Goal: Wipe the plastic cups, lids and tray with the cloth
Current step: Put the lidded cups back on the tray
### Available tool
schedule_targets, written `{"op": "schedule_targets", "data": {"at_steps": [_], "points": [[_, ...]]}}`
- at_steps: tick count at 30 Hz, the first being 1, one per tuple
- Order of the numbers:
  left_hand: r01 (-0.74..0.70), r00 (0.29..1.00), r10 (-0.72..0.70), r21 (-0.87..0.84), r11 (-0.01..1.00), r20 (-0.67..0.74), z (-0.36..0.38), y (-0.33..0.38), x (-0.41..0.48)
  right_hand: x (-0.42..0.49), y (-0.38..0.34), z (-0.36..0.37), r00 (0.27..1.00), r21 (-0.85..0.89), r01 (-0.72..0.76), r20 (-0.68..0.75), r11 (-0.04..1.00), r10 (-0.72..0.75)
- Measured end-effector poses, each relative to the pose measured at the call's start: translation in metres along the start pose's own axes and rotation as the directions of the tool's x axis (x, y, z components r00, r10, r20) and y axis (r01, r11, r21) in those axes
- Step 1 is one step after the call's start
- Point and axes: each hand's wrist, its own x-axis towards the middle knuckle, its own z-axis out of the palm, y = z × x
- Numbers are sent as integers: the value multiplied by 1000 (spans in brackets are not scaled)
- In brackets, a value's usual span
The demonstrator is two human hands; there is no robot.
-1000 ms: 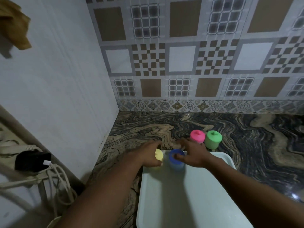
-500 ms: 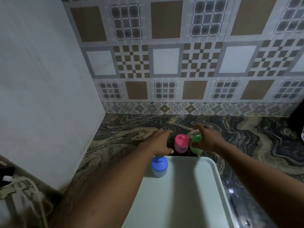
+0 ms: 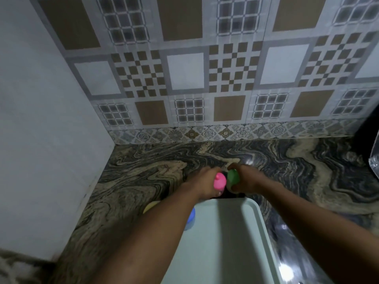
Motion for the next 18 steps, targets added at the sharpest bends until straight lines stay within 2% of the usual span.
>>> {"op": "schedule_targets", "data": {"at_steps": [6,9,11,15,18], "points": [[-53,999,53,-30,998,-10,-19,4,-28,-37,-13,-5,998,-14,10,-65,1000,-11],[-86,995,85,7,996,41,-22,9,-45,-57,-17,1,997,-13,20,-79,1000,-21],[-100,991,96,52,994,89,-18,13,-57,-69,-17,10,997,-13,8,-73,1000,-9],[-108,991,88,216,970,101,-3,15,-72,-84,-13,32,998,-27,-51,-29,998,50],[-96,992,68,269,958,110,9,14,-78,-86,-9,47,996,-9,-78,-45,997,78]]}}
